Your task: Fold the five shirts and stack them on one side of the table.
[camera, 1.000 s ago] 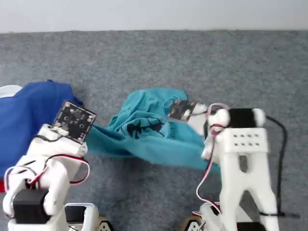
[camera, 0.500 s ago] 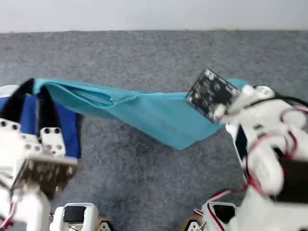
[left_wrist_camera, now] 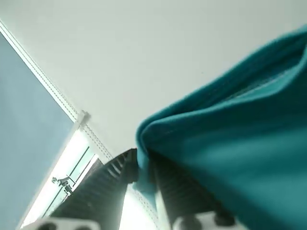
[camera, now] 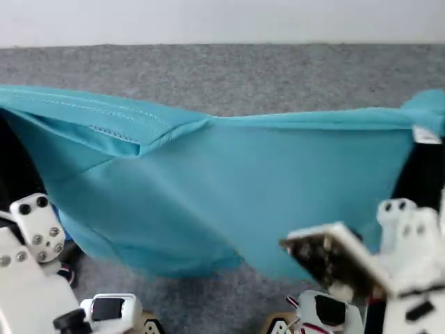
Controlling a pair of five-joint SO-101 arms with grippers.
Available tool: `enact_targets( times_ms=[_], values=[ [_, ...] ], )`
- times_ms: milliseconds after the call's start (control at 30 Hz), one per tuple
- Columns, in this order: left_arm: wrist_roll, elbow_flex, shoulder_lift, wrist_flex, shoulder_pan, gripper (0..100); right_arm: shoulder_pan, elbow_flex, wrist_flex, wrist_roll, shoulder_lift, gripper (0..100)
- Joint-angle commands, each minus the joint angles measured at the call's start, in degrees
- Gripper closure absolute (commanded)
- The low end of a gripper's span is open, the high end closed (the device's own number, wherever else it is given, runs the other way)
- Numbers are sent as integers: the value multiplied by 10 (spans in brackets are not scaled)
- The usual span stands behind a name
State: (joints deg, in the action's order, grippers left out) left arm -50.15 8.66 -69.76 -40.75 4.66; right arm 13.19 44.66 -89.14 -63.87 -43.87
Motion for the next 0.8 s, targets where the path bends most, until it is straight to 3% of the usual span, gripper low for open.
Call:
enact_targets(
  times_ms=[0,100,233,333,433,533,767],
  values=[
    [-10,-31,-3,22,4,986,31,9,7,-7,-17,989],
    [-10,-35,-2,19,1,986,33,9,-45,-8,-24,989],
    [-10,-26,4,-59,-1,986,32,-19,-138,-4,-9,989],
    [-11,29,4,-103,-33,986,32,-116,-131,0,3,989],
    [-31,109,4,-92,-61,986,29,-240,-116,1,14,989],
    [-40,219,4,-17,-78,986,10,-376,-43,1,16,989],
    [-82,452,69,267,-78,986,-29,-628,243,1,22,989]
  ],
)
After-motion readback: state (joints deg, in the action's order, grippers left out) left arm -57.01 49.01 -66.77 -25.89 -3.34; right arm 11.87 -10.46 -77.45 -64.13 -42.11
